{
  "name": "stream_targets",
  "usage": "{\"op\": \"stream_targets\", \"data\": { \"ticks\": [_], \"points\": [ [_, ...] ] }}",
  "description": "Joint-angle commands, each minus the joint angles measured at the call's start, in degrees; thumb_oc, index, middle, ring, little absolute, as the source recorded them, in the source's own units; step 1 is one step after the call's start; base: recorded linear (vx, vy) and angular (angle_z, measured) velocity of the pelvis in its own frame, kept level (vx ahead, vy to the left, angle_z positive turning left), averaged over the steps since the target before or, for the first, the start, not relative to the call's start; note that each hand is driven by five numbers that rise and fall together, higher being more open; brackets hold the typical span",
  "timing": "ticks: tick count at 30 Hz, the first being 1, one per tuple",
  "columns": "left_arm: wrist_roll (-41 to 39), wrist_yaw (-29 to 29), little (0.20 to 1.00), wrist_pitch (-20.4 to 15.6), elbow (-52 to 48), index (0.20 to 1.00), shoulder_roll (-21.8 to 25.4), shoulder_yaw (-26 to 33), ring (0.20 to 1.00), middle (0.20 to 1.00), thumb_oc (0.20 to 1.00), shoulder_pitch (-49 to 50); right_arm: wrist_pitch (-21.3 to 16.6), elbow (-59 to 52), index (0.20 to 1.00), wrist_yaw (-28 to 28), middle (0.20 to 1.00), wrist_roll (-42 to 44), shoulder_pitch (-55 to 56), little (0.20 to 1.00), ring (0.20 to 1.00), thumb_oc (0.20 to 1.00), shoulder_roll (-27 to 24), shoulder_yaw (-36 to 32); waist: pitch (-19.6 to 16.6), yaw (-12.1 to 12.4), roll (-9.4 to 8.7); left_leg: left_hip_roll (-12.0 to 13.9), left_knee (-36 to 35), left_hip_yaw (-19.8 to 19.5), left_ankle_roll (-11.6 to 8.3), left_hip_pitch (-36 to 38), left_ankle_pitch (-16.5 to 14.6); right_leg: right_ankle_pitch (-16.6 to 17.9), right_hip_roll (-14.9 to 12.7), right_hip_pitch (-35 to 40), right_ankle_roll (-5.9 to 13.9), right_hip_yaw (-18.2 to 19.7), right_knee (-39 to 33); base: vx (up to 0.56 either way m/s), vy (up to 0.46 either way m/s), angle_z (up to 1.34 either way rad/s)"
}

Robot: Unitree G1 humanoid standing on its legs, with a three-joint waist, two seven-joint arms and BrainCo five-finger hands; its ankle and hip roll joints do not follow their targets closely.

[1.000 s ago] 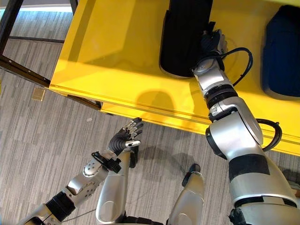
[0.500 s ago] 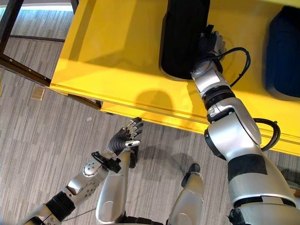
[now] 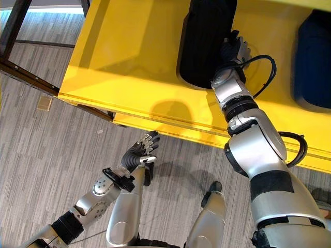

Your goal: Move parts from the plastic box to the shelf.

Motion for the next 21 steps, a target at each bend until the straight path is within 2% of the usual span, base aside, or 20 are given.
{"op": "stream_targets", "data": {
  "ticks": [1, 7, 8, 12, 21],
  "points": [
    [0.2, -0.3, 1.0, -3.6, -3.0, 1.0, -2.0, -1.5, 1.0, 1.0, 1.0, -1.3, 4.4, 3.3, 0.2, 0.2, 0.2, -1.4, 5.6, 0.2, 0.2, 0.2, 0.3, 0.9, 4.0, 2.2, 2.08, -3.9, -4.0, 4.3, 4.32, 4.4, -4.7, -8.3, 4.5, -4.2, -6.52, -5.7, 16.3, 0.0, 0.0, 0.0],
    [0.3, 0.0, 1.0, -3.9, -2.7, 1.0, -1.9, -1.7, 1.0, 1.0, 1.0, -1.3, 6.3, 3.4, 0.2, 1.1, 0.2, -4.1, 5.3, 0.2, 0.2, 0.2, -0.1, 1.7, 4.0, 2.3, 1.91, -4.1, -4.2, 4.3, 4.5, 4.4, -4.7, -8.2, 4.6, -4.0, -6.65, -5.7, 16.3, 0.0, 0.0, 0.0],
    [0.1, -0.5, 1.0, -4.5, -2.3, 1.0, -1.9, -1.7, 1.0, 1.0, 1.0, -1.3, 7.4, 3.6, 1.0, 0.3, 1.0, -4.8, 5.2, 1.0, 1.0, 1.0, -0.3, 2.2, 4.0, 2.3, 1.84, -4.1, -4.3, 4.3, 4.54, 4.4, -4.6, -8.1, 4.8, -3.9, -6.61, -5.7, 16.0, 0.0, 0.0, 0.0],
    [0.8, -0.3, 1.0, -4.1, -2.4, 1.0, -1.9, -2.0, 1.0, 1.0, 1.0, -1.2, 9.4, 4.1, 1.0, -0.4, 1.0, -3.9, 4.9, 1.0, 1.0, 1.0, -0.2, 2.3, 4.0, 2.3, 1.86, -4.1, -4.9, 4.3, 4.51, 4.9, -4.3, -7.9, 4.9, -3.5, -6.52, -5.8, 15.5, 0.0, 0.0, 0.0],
    [0.4, 0.0, 1.0, -4.0, -3.0, 1.0, -1.7, -2.2, 1.0, 1.0, 1.0, -1.3, 9.1, 4.7, 1.0, -3.3, 1.0, -1.2, 6.0, 1.0, 1.0, 1.0, 0.4, 1.4, 4.0, 2.4, 1.79, -4.2, -8.1, 4.6, 4.01, 6.5, -2.6, -6.9, 5.4, -1.7, -6.01, -6.3, 12.4, 0.0, -0.01, 0.01]
  ]
}}
